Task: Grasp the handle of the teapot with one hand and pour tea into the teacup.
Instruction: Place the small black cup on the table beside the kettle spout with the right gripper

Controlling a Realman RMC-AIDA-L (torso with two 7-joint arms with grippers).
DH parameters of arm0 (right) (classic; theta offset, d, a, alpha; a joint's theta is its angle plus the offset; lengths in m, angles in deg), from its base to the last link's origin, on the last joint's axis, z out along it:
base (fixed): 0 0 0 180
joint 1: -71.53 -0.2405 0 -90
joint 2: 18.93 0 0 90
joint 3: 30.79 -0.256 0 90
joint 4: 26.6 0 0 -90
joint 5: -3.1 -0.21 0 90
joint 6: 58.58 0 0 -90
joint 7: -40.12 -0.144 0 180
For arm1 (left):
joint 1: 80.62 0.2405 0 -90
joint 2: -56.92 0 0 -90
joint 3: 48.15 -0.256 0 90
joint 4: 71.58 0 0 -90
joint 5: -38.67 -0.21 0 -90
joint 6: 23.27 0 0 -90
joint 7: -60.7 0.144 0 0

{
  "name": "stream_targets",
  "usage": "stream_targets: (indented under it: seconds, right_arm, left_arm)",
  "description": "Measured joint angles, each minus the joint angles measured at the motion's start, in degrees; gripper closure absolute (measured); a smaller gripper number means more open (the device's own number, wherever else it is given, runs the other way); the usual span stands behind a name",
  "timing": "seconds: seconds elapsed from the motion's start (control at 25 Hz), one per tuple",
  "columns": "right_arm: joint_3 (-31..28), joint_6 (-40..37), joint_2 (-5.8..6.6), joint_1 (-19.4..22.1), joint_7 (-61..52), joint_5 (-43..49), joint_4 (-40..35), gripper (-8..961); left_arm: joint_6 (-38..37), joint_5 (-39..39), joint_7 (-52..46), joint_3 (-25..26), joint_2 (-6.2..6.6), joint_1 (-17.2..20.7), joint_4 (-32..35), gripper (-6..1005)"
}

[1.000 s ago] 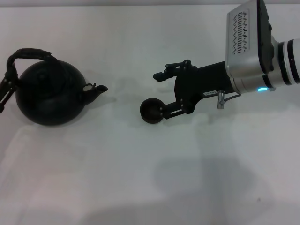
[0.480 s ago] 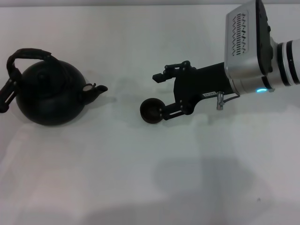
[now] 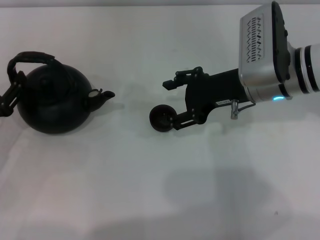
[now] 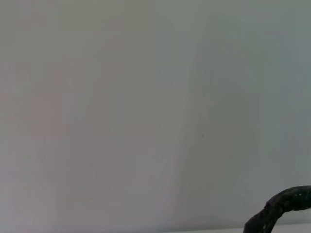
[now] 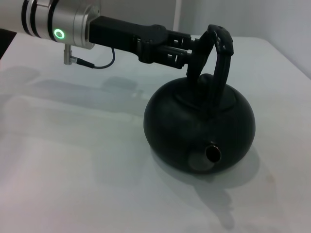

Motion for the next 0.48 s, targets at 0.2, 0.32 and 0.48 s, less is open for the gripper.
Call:
stream_targets:
  seconds: [0.2, 0.32, 0.48]
  right_arm:
    - [0.02, -0.14, 0.0, 0.0, 0.08, 0.0, 0.29, 104]
    - [0.02, -0.17, 0.0, 0.0, 0.09, 0.0, 0.34, 104]
    - [0.02, -0.36, 0.0, -0.19, 0.09, 0.01, 1.11, 104]
  left_arm:
    - [0.89, -0.17, -0.5, 0.01, 0.03, -0.45, 0.02, 357]
    - [0.97, -0.61, -0.53, 0.02, 0.03, -0.68, 0.03, 491]
    - [1.02, -0.93, -0.62, -0.16, -0.11, -0.95, 0.03, 571]
